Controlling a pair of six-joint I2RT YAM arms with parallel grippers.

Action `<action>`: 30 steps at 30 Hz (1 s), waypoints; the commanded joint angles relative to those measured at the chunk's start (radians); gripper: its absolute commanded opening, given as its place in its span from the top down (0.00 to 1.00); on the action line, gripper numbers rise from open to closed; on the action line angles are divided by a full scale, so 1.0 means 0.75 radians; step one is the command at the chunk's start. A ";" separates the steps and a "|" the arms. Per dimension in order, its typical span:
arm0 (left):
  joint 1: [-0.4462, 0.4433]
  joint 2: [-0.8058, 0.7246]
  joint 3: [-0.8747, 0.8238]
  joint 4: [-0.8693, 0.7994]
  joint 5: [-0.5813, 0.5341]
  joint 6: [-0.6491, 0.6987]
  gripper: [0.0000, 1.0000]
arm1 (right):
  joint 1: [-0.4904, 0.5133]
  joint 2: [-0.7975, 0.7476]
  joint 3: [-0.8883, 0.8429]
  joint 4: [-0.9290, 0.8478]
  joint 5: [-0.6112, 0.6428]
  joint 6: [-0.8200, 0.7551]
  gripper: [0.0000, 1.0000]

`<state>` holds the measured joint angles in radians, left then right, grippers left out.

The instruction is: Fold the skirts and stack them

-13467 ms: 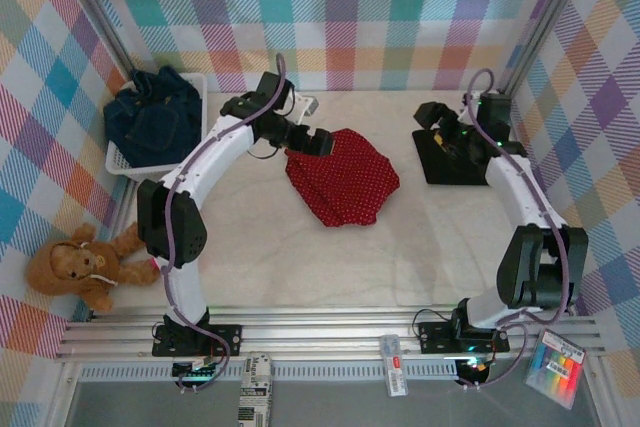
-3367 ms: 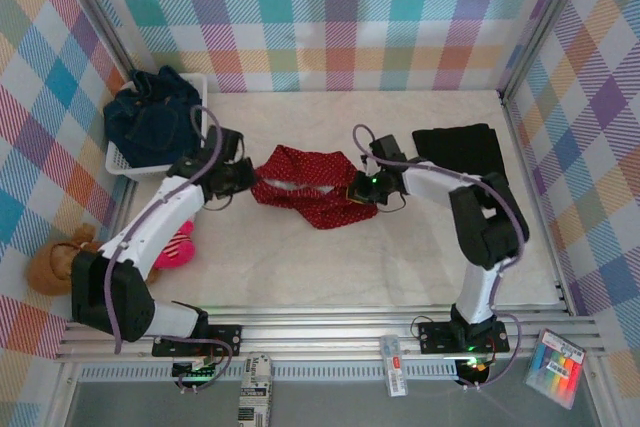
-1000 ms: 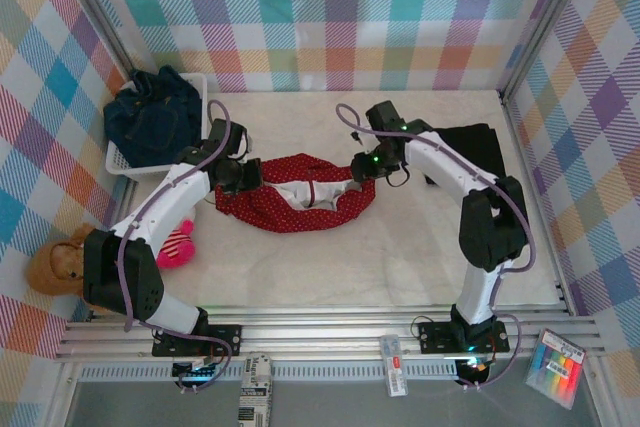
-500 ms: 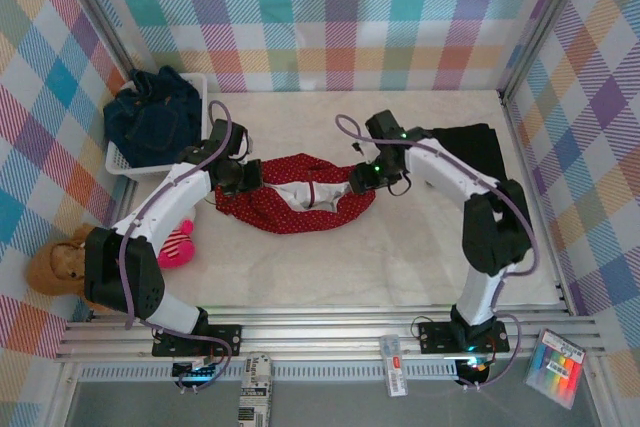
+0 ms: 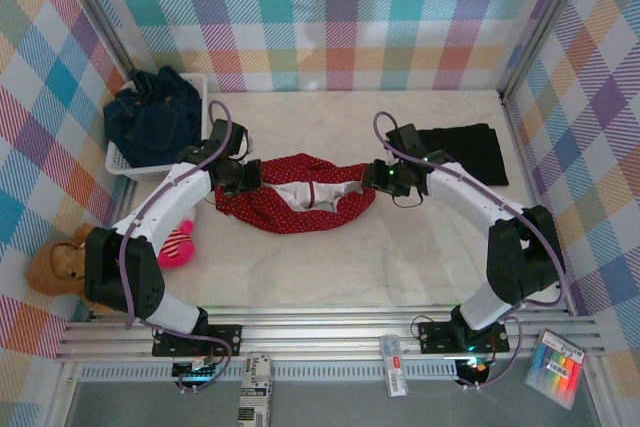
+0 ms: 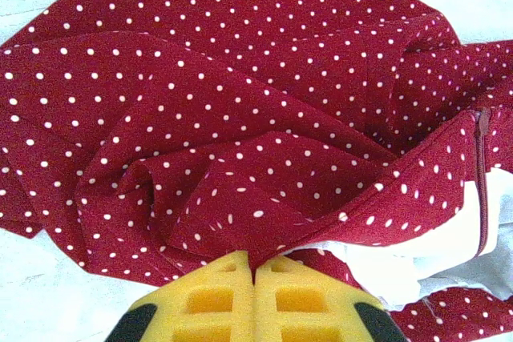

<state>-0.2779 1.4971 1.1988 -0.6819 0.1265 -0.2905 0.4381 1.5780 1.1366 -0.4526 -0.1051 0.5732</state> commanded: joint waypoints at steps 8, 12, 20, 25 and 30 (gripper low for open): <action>0.013 -0.006 0.021 -0.023 -0.004 0.010 1.00 | 0.009 0.027 -0.079 0.178 -0.162 -0.002 0.57; 0.013 -0.004 0.024 -0.019 -0.002 0.008 1.00 | 0.012 0.061 -0.060 0.166 -0.152 -0.003 0.61; 0.013 -0.005 0.019 -0.019 -0.003 0.008 1.00 | 0.011 0.115 -0.030 0.139 -0.114 -0.017 0.76; 0.013 -0.077 0.054 -0.057 -0.097 0.064 1.00 | 0.007 0.052 0.104 -0.006 0.022 -0.112 1.00; 0.011 -0.271 0.243 -0.078 -0.264 0.166 1.00 | -0.021 -0.134 0.432 -0.235 0.213 -0.320 1.00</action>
<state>-0.2779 1.4109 1.2533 -0.7334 0.0212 -0.2333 0.4377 1.6093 1.3010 -0.5312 -0.0517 0.4522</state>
